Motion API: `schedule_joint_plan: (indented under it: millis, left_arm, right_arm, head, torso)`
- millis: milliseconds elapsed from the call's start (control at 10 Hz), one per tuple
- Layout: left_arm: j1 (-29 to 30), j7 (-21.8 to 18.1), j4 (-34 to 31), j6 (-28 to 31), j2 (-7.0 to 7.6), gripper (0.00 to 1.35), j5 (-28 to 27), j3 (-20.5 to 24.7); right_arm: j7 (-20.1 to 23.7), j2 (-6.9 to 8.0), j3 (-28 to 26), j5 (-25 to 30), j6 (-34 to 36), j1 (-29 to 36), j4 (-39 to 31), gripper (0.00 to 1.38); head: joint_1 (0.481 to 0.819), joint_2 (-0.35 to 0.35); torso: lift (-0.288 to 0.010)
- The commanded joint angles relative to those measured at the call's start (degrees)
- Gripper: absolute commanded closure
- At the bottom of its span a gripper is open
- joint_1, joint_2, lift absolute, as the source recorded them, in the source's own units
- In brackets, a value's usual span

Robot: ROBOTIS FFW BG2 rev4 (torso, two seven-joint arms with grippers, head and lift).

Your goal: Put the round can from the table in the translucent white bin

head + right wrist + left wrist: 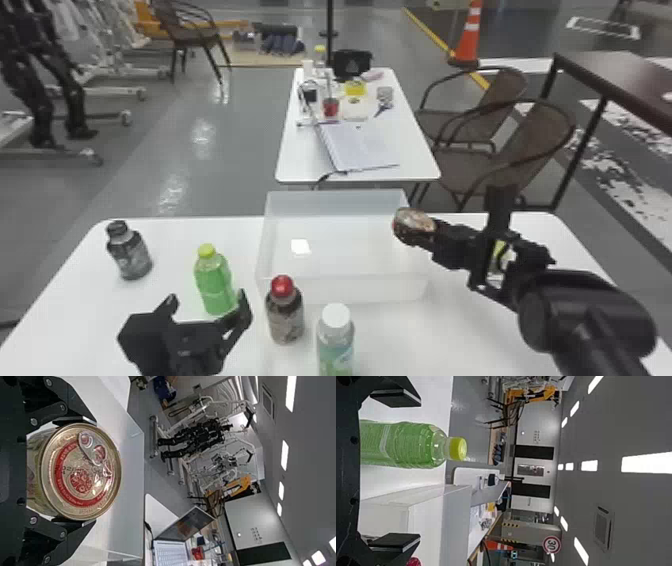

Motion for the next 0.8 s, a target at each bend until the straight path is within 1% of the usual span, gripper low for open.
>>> schedule_joint_plan:
  millis: [0, 100, 300, 400, 500, 600, 700]
  left_arm:
    - [-0.09, 0.0, 0.08, 0.28, -0.15, 0.11, 0.18, -0.06]
    - [-0.18, 0.0, 0.17, 0.46, -0.15, 0.11, 0.18, -0.15]
    - [-0.44, -0.09, 0.35, 0.72, -0.15, 0.11, 0.27, -0.41]
    - [-0.62, -0.09, 0.52, 0.81, -0.15, 0.11, 0.27, -0.5]
    - [-0.62, -0.09, 0.61, 0.81, -0.15, 0.11, 0.36, -0.59]
    - [-0.62, -0.09, 0.61, 0.81, -0.15, 0.11, 0.36, -0.59]
    - [-0.62, -0.09, 0.61, 0.81, -0.15, 0.11, 0.36, -0.5]
  right_arm:
    - [1.71, 0.75, 1.39, 0.0, 1.57, -3.57, 5.11, 1.04]
    - [2.24, 1.27, 2.45, 0.0, 3.15, -5.41, 8.1, 1.04]
    - [5.05, 1.71, 4.12, 0.35, 5.44, -9.81, 16.19, 1.04]
    - [5.58, 1.71, 4.56, 0.97, 5.7, -10.77, 17.77, 1.04]
    - [5.58, 1.89, 4.65, 1.14, 5.79, -10.77, 17.77, 1.01]
    - [5.58, 1.89, 4.65, 1.06, 5.61, -10.77, 17.59, 0.72]
    - [5.58, 1.89, 4.56, 0.7, 5.17, -10.69, 17.33, 0.33]
  head:
    - [0.549, 0.0]
    - [0.549, 0.0]
    - [0.549, 0.0]
    - [0.549, 0.0]
    - [0.549, 0.0]
    - [0.549, 0.0]
    - [0.549, 0.0]
  torso:
    - [-0.1]
    - [-0.1]
    - [-0.1]
    - [-0.1]
    - [-0.1]
    - [-0.1]
    - [-0.1]
